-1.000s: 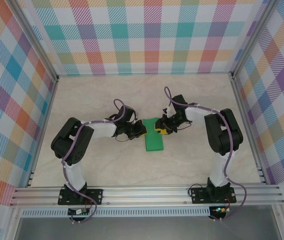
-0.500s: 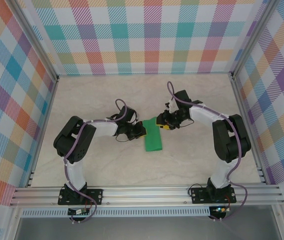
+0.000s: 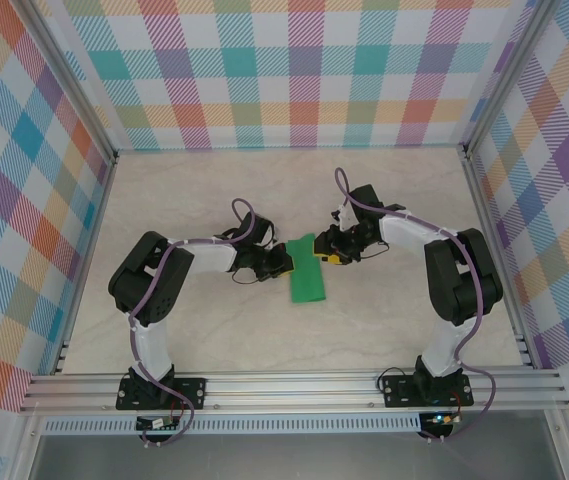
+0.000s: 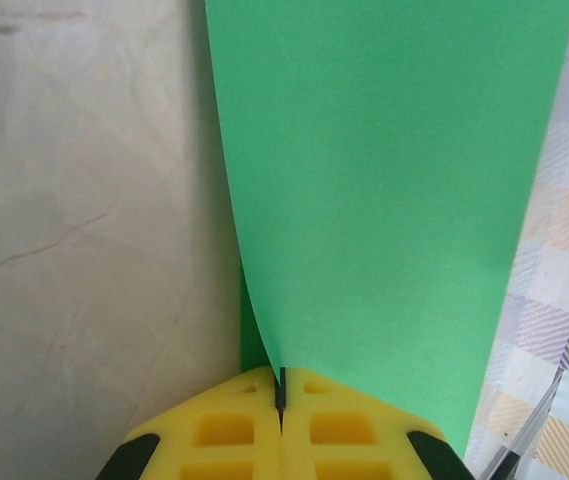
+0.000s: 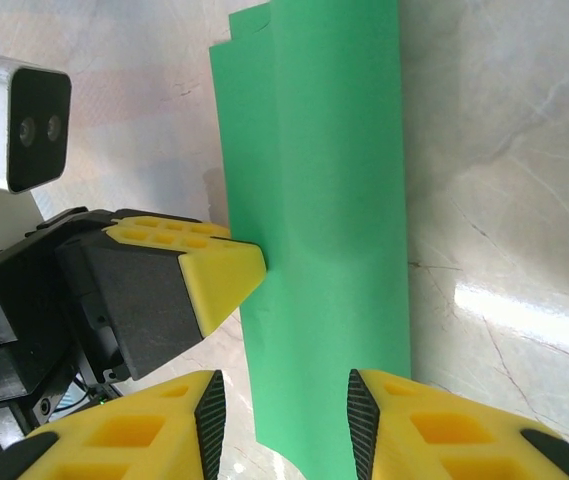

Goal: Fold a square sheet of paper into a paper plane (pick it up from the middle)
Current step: Hold the square sheet of paper at the center of the table.

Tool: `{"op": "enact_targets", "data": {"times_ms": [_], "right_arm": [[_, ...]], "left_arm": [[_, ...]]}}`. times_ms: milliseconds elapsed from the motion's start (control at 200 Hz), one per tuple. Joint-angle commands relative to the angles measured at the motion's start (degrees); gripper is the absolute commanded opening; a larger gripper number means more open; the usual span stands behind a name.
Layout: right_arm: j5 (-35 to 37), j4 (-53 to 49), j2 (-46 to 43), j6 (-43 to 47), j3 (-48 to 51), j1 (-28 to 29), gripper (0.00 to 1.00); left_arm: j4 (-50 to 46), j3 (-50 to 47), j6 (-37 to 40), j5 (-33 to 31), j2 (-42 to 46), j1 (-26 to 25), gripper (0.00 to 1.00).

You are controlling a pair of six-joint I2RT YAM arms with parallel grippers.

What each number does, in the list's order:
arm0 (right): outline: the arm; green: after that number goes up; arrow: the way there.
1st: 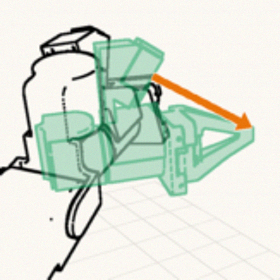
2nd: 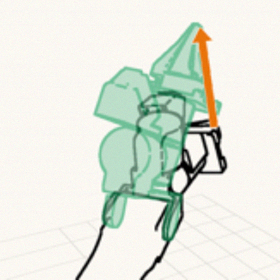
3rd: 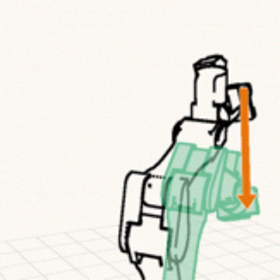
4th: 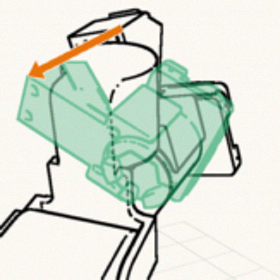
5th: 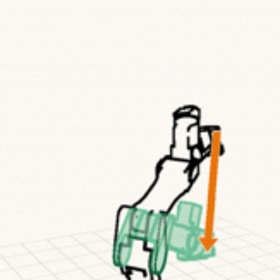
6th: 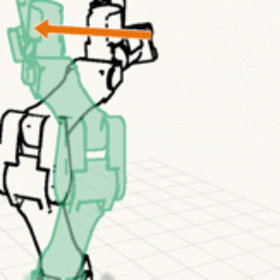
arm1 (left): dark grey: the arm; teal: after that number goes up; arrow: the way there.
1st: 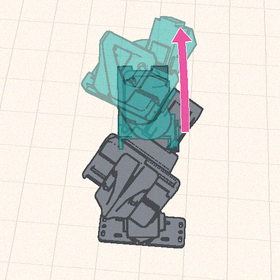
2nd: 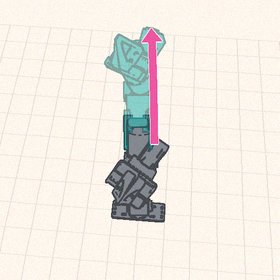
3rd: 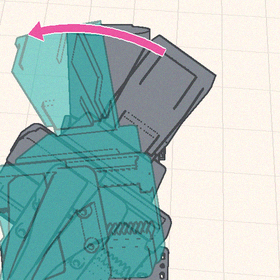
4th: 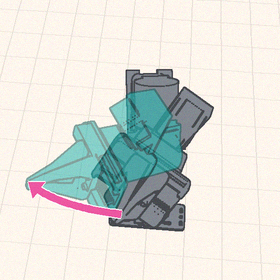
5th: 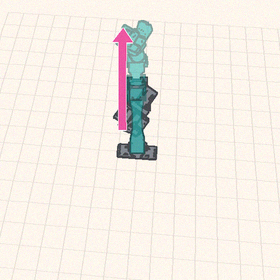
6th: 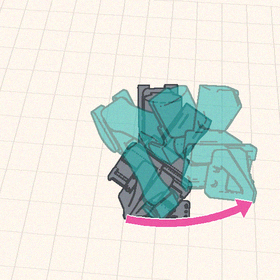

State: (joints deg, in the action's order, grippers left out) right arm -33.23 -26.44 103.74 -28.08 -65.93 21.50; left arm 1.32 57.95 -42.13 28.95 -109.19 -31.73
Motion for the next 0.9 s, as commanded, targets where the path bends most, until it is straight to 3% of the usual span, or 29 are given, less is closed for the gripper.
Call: {"op": "enact_targets", "data": {"times_ms": [0, 505, 895], "right_arm": [[-1.79, 0.39, -1.18, 0.04, 0.67, 0.41, 0.4], [-2.93, 0.56, -1.62, -0.14, 0.65, 0.74, 0.4], [-5.06, 1.82, 0.43, -1.37, -0.49, 1.61, 0.3]], "left_arm": [[1.24, 1.45, 0.79, 1.22, -1.03, 0.13, 0.05], [-3.98, 2.63, 3.46, -1.84, -3.1, -0.53, 0.05], [-4.36, 0.85, 3.64, -2.93, -2.04, -0.88, 0.05]]}}
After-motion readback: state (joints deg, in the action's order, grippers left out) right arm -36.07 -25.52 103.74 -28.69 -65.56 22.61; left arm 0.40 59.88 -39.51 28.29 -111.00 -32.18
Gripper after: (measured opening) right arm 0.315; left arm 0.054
